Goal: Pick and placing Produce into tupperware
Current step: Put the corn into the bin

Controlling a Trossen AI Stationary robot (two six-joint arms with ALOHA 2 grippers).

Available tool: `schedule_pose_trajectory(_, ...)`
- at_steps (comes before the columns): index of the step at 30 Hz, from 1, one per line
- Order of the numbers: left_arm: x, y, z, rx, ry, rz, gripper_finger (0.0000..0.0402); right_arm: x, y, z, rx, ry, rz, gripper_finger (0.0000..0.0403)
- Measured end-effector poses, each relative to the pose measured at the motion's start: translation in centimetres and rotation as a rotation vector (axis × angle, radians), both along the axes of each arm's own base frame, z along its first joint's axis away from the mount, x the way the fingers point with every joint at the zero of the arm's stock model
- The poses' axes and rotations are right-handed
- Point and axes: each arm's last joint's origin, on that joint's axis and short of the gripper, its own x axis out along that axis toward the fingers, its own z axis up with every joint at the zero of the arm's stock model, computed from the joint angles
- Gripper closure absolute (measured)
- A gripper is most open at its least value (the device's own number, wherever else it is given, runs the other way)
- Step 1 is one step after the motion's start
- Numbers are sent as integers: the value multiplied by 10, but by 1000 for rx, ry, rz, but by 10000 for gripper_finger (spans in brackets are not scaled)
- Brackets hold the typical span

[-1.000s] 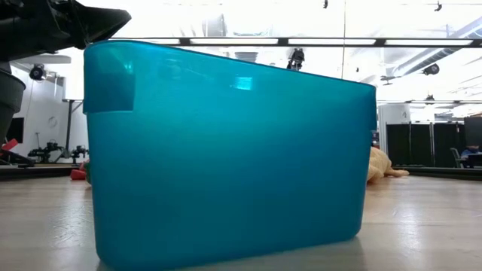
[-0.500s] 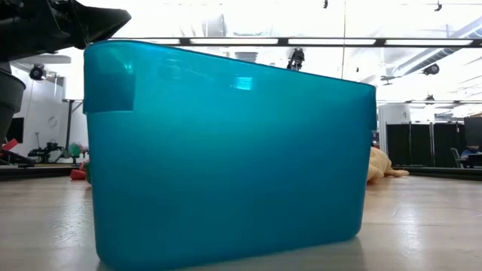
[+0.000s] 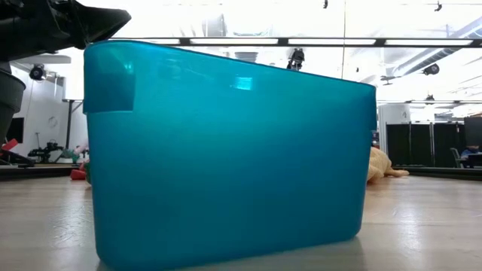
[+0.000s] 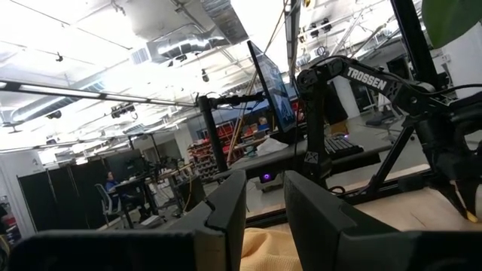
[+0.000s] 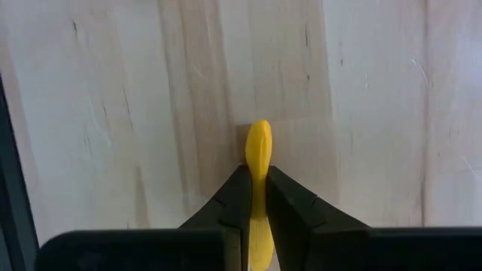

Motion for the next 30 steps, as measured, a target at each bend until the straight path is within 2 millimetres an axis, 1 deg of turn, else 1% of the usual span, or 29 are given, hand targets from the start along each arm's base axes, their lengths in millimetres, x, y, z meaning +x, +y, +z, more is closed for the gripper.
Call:
schedule_pose_trajectory(5, 0, 0, 0, 0, 0, 0, 323, 0, -1, 5, 10, -13, 7, 371)
schedule_pose_trajectory(21, 0, 0, 0, 0, 1, 0, 323, 3, -1, 7, -1, -55, 27, 372)
schedule_pose_trajectory(25, 0, 0, 0, 0, 0, 0, 323, 7, -2, 10, -7, -66, 42, 372)
schedule_pose_trajectory(30, 0, 0, 0, 0, 1, 0, 323, 18, -2, 18, -41, -127, 98, 372)
